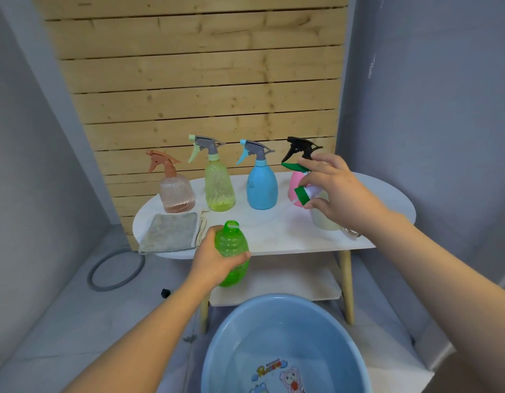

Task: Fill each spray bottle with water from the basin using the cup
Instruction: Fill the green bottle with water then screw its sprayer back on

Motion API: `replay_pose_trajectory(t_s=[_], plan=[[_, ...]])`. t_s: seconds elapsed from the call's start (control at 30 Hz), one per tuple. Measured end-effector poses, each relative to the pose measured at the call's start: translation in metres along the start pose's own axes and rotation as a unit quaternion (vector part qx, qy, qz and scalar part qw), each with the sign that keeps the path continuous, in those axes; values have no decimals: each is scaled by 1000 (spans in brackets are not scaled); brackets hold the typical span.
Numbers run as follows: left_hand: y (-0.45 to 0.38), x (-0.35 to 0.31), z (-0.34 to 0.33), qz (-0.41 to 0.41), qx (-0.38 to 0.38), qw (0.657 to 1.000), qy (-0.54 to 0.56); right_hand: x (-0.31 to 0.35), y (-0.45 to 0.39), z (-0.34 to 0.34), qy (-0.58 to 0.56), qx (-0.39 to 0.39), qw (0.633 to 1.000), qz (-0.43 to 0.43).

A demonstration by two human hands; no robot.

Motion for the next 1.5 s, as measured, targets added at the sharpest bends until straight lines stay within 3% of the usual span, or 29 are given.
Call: replay_pose_trajectory(t_s=[0.37,0.7,1.0,1.17,1.33,1.5], plan=[[-2,11,-6,-13,16,1000,-11,11,-12,12,102,3,994,38],[-3,21,-9,7,31,999,-38,45,-44,17,242,77,964,83],[1,10,-14,16,31,999,13,72,-50,-16,193,137,966,108],[4,9,-16,23,51,998,4,68,-45,-16,44,126,990,40],[7,-1,-23,6,74,997,15,76,-42,-32,87,142,984,56],[7,-5,-30,16,62,997,51,78,-40,-42,59,138,989,6]])
Point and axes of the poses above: each hand's wrist, its own y-axis away from the middle knuckle, its own z-axis out of the back of the hand, x = y × z, the point moved 3 cm from there along -y, towards the middle knuckle, and after that the axes turned 7 degrees about y, right-handed, at the moved point
